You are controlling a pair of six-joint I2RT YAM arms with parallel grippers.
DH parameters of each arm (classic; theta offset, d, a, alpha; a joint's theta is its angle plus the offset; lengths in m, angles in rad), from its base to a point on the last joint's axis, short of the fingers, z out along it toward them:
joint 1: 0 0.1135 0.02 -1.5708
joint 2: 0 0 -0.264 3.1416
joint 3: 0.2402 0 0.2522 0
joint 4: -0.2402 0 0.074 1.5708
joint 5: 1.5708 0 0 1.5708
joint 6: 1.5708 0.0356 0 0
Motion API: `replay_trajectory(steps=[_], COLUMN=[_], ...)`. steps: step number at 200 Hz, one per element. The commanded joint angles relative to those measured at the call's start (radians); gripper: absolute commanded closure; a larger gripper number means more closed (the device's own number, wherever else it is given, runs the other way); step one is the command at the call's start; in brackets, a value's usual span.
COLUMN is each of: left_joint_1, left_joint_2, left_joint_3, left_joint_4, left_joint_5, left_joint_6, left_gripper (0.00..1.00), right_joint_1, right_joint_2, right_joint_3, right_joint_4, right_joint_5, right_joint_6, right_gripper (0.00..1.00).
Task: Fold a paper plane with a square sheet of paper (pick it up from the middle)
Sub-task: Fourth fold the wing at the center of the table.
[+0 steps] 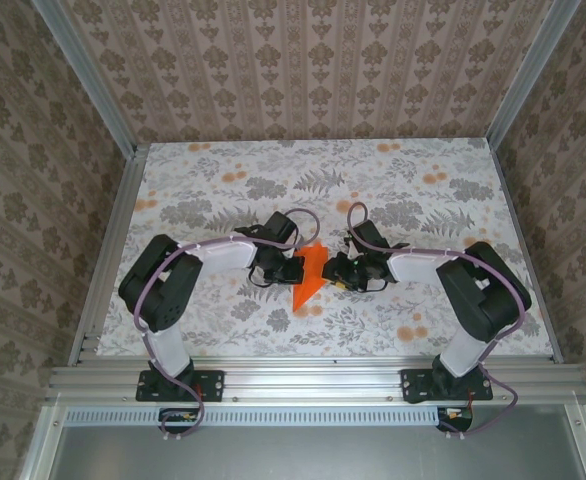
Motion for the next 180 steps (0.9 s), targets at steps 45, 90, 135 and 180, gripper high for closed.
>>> replay_trajectory(steps=[45,90,135,180], left_joint_1=[-0.014,-0.014,-0.014,-0.011], left_joint_2=[0.020,0.019,0.014,0.000], left_joint_3=[-0.021,-0.024,-0.036,-0.059], left_joint_4=[0.039,0.055,0.065,0.092], left_joint_5=[0.062,0.076,0.074,0.085], left_joint_6=[0.018,0.010,-0.002,-0.021], left_gripper=[0.98,0.98,0.99,1.00], right_joint_1=[0.007,0.007,0.006,0.006], right_joint_2=[0.043,0.044,0.053,0.088], right_joint_3=[0.025,0.011,-0.012,-0.023], right_joint_4=[0.075,0.131,0.196,0.289], right_joint_5=[-0.025,-0.048,-0.068,-0.095], right_joint_6=[0.038,0.059,0.078,0.110], right_gripper=[0.65,0.65,0.64,0.64])
